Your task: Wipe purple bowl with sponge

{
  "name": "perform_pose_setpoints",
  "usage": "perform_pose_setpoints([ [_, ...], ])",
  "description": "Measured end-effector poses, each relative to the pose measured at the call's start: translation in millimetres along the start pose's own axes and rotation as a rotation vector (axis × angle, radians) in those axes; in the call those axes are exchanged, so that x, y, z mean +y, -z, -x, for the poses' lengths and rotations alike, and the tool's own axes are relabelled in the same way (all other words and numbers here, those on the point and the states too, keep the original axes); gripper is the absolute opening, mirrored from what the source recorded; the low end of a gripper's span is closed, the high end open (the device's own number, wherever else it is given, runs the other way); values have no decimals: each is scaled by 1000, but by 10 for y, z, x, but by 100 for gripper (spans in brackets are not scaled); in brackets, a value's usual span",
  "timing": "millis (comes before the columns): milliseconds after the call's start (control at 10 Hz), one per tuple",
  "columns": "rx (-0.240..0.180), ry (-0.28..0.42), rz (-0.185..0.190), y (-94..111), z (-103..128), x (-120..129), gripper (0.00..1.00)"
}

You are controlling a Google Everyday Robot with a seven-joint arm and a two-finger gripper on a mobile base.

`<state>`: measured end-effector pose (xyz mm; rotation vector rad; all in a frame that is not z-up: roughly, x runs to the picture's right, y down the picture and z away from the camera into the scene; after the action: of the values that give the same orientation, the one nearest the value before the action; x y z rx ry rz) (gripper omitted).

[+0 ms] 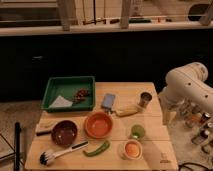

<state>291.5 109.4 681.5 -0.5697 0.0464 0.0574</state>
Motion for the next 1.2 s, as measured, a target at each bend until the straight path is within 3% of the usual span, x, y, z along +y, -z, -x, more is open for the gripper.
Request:
perform_pose_setpoints([
  [200,3,17,-5,-10,48,-30,80],
  [500,-5,80,-13,-30,484,-139,80],
  [800,-5,109,-22,-62,595,-203,80],
  [1000,-11,129,-24,-147,864,-253,80],
  [1200,-13,139,-28,-188,956,-293,80],
])
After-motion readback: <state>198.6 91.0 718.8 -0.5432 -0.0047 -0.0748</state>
